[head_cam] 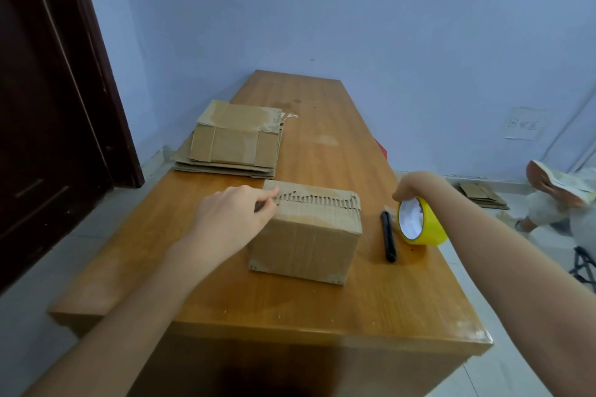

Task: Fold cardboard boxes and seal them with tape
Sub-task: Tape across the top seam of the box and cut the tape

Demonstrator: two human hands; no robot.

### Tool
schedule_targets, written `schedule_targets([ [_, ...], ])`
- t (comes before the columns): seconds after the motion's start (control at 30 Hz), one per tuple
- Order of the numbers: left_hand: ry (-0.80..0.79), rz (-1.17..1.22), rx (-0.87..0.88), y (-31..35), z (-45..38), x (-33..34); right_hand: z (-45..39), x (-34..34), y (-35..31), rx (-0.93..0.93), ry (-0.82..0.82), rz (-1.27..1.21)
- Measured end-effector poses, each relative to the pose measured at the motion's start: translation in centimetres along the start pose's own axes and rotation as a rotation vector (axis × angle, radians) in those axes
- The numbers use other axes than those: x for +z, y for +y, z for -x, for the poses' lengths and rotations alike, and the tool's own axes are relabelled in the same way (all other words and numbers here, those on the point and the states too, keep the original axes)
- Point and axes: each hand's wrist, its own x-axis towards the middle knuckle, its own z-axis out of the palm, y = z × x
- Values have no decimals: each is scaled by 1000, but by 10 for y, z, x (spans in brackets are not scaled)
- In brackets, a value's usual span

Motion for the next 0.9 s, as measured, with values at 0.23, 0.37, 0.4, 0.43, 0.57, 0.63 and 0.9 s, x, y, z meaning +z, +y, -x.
schedule_targets([
  [0.23, -17, -41, -17, 1, -1, -2, 20, -2, 6, -1, -61, -42],
  [0.37, -23, -61, -20, 4, 0, -4, 30, -5, 8, 5, -77, -41],
  [0.4, -23, -67, -20, 4, 0, -4, 33, -6, 9, 12, -86, -42],
  [0.43, -24, -75, -20, 4, 0, -4, 35, -7, 10, 14, -90, -47],
  [0.57, -25, -86, -22, 3, -1, -3, 37, -5, 11, 21, -102, -70],
  [0.63, -25, -79, -18, 3, -1, -3, 36, -5, 11, 20, -97, -82],
  [0.9, -2, -107, -20, 4, -2, 0, 34, 2, 16, 14, -98, -236],
])
